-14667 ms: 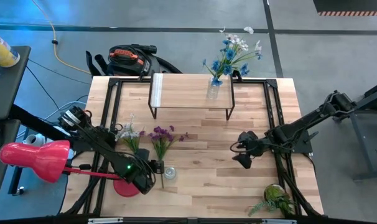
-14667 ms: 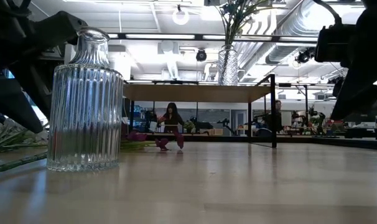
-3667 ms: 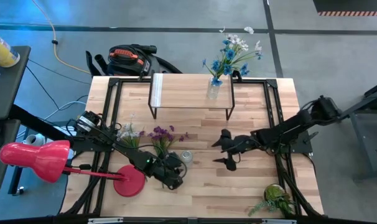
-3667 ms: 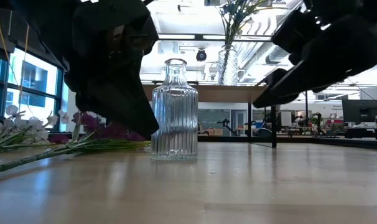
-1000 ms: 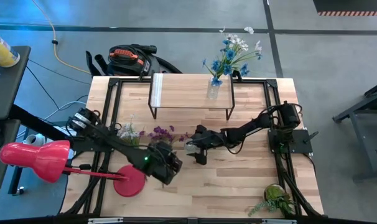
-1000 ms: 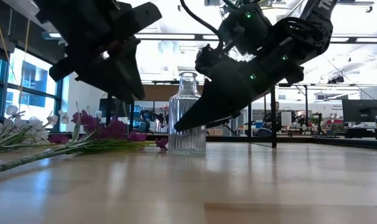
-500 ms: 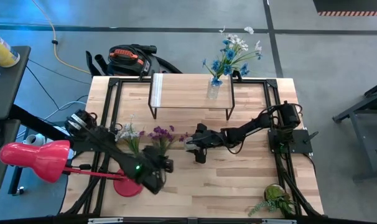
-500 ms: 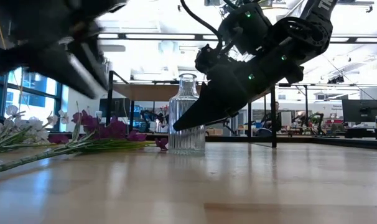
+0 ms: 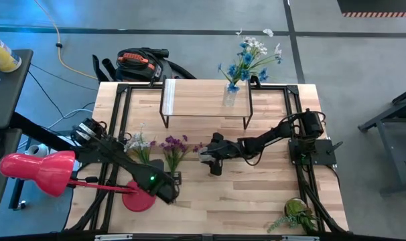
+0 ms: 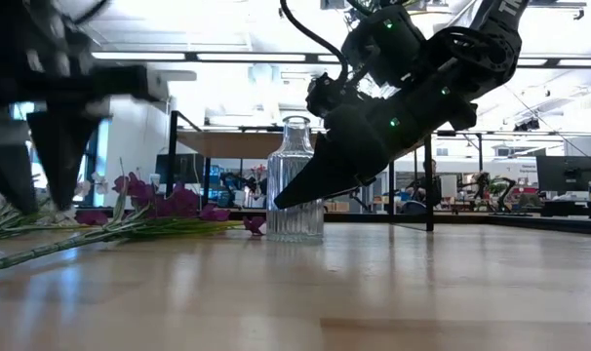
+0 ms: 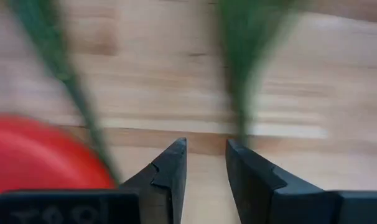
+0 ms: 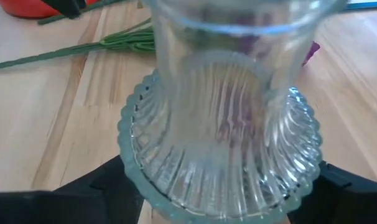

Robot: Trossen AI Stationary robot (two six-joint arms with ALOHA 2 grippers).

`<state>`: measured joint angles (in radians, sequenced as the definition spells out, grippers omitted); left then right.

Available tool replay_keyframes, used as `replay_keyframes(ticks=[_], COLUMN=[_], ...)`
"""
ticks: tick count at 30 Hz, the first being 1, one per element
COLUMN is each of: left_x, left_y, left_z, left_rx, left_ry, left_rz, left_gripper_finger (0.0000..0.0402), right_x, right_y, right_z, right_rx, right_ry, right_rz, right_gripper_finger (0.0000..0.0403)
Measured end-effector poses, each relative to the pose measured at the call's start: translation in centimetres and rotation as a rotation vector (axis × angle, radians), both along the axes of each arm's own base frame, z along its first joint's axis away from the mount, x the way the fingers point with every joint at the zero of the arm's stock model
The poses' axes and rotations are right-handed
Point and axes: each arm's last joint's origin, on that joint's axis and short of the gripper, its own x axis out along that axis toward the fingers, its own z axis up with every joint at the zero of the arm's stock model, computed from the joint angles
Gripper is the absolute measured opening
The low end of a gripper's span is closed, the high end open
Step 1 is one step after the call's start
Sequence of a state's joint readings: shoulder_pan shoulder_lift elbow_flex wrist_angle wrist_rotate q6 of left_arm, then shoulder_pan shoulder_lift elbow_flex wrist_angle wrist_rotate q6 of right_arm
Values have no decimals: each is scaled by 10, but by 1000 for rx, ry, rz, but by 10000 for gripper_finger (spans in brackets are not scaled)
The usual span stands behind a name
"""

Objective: Pick and place flowers into a vace then onto a shelf
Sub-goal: Put the violet flowers into the transparent vase

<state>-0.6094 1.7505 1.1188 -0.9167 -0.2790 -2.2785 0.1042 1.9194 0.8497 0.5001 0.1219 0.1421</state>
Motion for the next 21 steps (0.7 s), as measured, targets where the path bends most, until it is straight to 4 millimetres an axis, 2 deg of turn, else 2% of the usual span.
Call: replay_keyframes(ticks=[2, 4, 8, 15, 21], left_x=[4, 15, 26, 25, 30], left_y=[7, 11, 22, 30, 29], left_z=[-2, 1, 1, 0, -11], left_rx=[-25, -46, -37, 4, -12], left_ry=[22, -49, -73, -19, 0], left_rz=[23, 13, -12, -57, -49], left_gripper_finger=[145, 145, 145, 147, 200], right_x=[0, 0, -1, -3, -3], right_y=[0, 0, 0, 0, 0], right_z=[0, 0, -1, -4, -5], right_rx=[-1, -1, 0, 11, 8], right_ry=[6, 8, 12, 50, 58], right_rz=[0, 1, 3, -2, -4], right_gripper_finger=[283, 276, 281, 298, 281])
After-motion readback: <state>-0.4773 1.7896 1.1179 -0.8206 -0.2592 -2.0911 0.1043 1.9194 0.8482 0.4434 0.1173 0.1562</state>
